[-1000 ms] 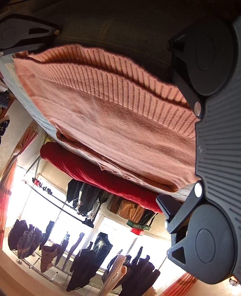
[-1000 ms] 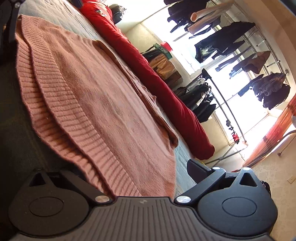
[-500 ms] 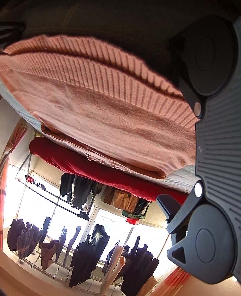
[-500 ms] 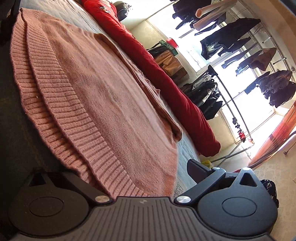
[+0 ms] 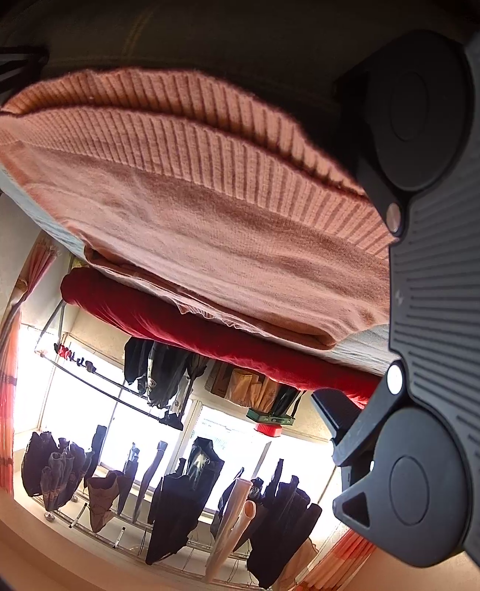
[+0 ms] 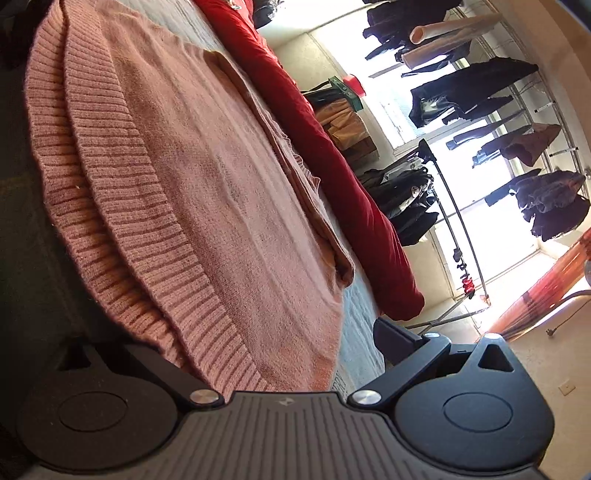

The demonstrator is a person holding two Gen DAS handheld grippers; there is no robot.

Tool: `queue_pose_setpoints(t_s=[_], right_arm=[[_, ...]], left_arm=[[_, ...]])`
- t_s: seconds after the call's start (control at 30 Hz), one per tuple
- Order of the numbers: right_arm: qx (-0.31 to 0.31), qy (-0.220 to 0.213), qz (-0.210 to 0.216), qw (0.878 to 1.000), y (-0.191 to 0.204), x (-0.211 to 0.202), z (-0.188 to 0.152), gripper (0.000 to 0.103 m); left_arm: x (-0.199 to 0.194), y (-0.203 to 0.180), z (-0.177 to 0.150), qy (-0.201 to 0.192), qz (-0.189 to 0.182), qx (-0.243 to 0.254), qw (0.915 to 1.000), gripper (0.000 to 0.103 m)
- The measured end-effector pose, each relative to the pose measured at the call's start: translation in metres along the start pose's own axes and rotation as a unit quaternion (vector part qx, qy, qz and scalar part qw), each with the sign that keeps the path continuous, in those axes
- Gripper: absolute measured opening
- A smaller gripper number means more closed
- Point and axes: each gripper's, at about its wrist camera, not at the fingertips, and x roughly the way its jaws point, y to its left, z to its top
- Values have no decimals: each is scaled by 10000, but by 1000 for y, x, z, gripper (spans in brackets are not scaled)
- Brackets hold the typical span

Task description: Fold clothes

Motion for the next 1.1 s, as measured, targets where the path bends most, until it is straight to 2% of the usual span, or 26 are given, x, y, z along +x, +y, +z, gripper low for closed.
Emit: queue_pose_setpoints(t_s=[0.1, 0.17, 0.3, 0.37, 0.47, 0.6, 0.7, 0.93, 1.1], right_arm=[[-305, -34, -67, 9995, 1, 0, 4, 103], [-417, -57, -56, 9991, 1, 2, 5, 103], [-338, -50, 131, 9993, -6, 7, 3, 103], [-299, -47, -10, 9995, -9, 8, -1, 103], [-192, -11, 29, 9998, -9, 12, -3, 103], [-393, -171, -201, 9989, -8, 9, -1, 103], [-544, -326, -533, 9966, -3, 5, -2, 103], [-417, -287, -355, 9981, -8, 12, -3, 103], [-504, -394, -804, 9947, -2, 7, -4, 103]], left_arm=[[2, -1, 2, -2, 44, 111, 9999, 103], [5, -1, 3, 62, -79, 103, 9999, 102], [5, 8, 2, 130, -97, -34, 9999, 103], [7, 9, -1, 199, -132, -107, 9997, 103], [11, 10, -1, 244, -216, -130, 9994, 103], [11, 12, 1, 262, -100, -130, 9995, 103], [9, 11, 2, 294, 21, -165, 9994, 103], [17, 20, 2, 516, -235, -527, 9970, 103], [12, 20, 2, 420, 80, -575, 9974, 103]])
